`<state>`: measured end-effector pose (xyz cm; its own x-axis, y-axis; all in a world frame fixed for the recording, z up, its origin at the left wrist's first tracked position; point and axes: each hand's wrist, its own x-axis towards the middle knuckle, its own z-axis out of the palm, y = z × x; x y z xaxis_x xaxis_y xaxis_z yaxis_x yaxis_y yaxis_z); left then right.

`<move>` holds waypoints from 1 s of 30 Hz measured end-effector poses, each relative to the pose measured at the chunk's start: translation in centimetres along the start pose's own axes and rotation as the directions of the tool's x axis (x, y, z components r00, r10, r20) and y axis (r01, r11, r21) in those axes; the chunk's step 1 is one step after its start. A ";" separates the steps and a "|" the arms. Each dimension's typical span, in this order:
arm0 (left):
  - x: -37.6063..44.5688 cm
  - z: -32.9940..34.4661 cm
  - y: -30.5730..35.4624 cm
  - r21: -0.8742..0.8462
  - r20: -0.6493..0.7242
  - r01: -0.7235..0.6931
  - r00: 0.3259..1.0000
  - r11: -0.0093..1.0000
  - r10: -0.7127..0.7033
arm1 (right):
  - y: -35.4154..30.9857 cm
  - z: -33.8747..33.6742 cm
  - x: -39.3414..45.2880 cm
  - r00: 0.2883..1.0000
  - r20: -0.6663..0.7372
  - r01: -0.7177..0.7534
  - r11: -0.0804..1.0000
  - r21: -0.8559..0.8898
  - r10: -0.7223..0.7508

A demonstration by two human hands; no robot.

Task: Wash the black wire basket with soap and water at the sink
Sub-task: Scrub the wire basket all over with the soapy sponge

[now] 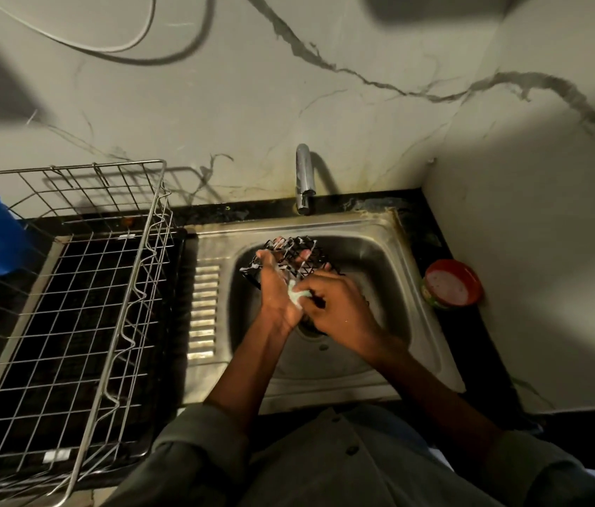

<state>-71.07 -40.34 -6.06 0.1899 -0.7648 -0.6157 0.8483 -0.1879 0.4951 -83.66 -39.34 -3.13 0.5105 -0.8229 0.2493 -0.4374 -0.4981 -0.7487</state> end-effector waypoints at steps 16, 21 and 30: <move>-0.2 0.7 0.5 -0.132 0.125 0.032 0.992 0.991 -0.015 | 0.9 -0.4 2.3 0.971 -0.221 -0.101 0.994 -0.027 0.093; -0.4 0.8 0.8 -0.107 0.153 0.064 0.987 0.992 -0.047 | 0.9 -1.6 4.7 0.884 -0.390 -0.206 0.964 0.165 0.256; -0.1 0.6 0.0 -0.103 0.178 0.112 0.980 0.988 -0.093 | 1.5 -2.3 5.1 0.857 -0.465 -0.201 0.975 0.100 0.224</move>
<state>-71.40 -40.59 -5.61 0.0194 -0.8413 -0.5403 0.9108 -0.2080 0.3566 -83.39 -44.90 -1.60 -0.0047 -0.9436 0.3310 -0.4545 -0.2929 -0.8412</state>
